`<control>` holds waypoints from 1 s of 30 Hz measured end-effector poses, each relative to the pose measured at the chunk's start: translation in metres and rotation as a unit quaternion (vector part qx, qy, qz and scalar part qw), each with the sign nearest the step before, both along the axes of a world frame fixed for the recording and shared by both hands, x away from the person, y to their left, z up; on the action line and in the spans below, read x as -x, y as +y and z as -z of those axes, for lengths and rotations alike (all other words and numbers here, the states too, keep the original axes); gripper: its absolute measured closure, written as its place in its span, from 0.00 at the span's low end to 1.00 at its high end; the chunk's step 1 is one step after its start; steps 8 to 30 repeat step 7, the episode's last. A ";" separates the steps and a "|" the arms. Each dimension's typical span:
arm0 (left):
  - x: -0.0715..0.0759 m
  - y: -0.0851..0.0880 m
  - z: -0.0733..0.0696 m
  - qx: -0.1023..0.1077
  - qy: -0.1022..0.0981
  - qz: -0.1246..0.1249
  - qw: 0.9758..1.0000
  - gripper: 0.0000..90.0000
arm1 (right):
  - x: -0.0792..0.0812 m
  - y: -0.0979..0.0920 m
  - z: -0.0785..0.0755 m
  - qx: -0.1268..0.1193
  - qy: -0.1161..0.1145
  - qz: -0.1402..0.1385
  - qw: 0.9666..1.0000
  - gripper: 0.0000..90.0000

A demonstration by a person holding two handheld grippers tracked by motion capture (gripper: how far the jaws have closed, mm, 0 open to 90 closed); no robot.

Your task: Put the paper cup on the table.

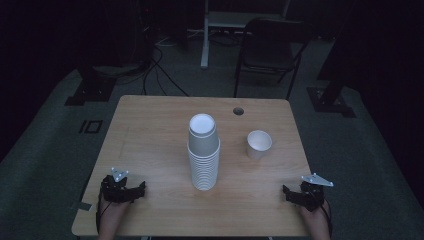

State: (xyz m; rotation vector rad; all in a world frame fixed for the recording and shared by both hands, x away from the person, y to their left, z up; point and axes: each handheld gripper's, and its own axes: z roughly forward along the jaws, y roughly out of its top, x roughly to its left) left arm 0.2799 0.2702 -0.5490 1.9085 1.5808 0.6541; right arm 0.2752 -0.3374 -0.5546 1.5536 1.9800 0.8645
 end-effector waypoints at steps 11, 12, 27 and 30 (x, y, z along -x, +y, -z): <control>0.000 0.000 0.000 0.000 0.000 -0.001 1.000 0.05 | 0.000 0.000 0.000 0.000 0.000 0.001 1.000 0.12; 0.000 0.000 0.000 0.000 0.000 -0.001 1.000 0.05 | 0.000 0.000 0.000 0.000 0.000 0.001 1.000 0.12; 0.000 0.000 0.000 0.000 0.000 -0.001 1.000 0.05 | 0.000 0.000 0.000 0.000 0.000 0.001 1.000 0.12; 0.000 0.000 0.000 0.000 0.000 -0.001 1.000 0.05 | 0.000 0.000 0.000 0.000 0.000 0.001 1.000 0.12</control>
